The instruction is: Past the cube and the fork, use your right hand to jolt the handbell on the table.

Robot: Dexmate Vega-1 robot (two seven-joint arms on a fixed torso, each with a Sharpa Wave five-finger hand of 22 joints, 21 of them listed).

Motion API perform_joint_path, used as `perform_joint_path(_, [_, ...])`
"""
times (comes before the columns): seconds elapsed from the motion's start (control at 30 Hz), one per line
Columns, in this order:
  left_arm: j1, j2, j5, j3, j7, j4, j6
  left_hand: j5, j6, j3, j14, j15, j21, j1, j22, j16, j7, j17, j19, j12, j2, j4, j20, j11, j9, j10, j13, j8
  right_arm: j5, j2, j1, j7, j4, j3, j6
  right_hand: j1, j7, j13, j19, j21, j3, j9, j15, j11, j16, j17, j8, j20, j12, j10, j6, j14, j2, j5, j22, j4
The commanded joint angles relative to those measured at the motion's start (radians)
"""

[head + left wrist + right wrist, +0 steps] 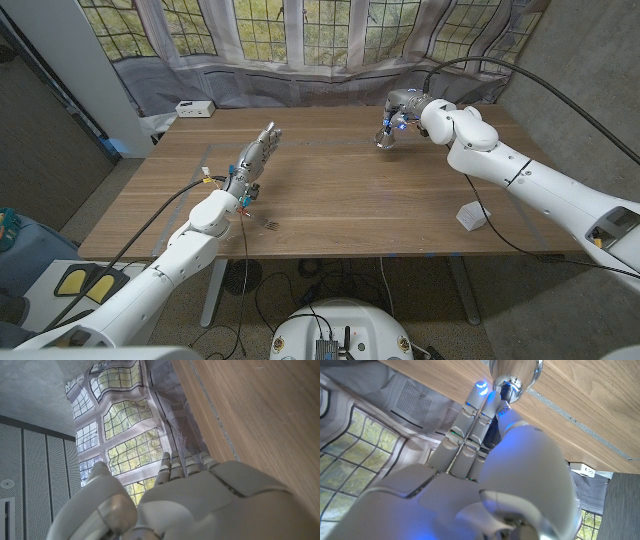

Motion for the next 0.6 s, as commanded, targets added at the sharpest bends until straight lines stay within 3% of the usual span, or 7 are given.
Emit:
perform_joint_path(0.03, [-0.007,0.0,-0.004,0.006,-0.017,0.007,-0.005,-0.002,0.008,0.0,0.007,0.004,0.001,0.006,0.001,0.001,0.001,0.005,-0.001,-0.001,-0.001,-0.006,0.004,0.001,0.006,0.011,0.002,0.002,-0.021,-0.068,-0.083,0.02,-0.162,0.072,-0.045,0.011,0.003,0.083,0.0,0.009,0.002,0.006,-0.003,0.035,-0.004,0.005,-0.002,-0.001,0.042,0.038,0.007,0.007,0.017,0.005,0.003,0.006])
perform_joint_path(0.6, [-0.013,0.009,-0.011,0.016,-0.056,0.005,-0.005,-0.002,0.01,0.0,0.008,0.005,0.001,0.005,0.001,0.001,0.0,0.005,-0.002,-0.001,-0.001,-0.008,0.004,0.0,0.006,0.012,0.002,0.001,-0.015,-0.163,-0.238,0.029,-0.373,0.186,-0.139,0.004,-0.003,0.072,0.005,0.023,-0.002,0.006,-0.004,0.038,-0.017,-0.003,-0.004,-0.009,0.036,0.047,0.014,0.025,0.012,0.005,0.001,0.007])
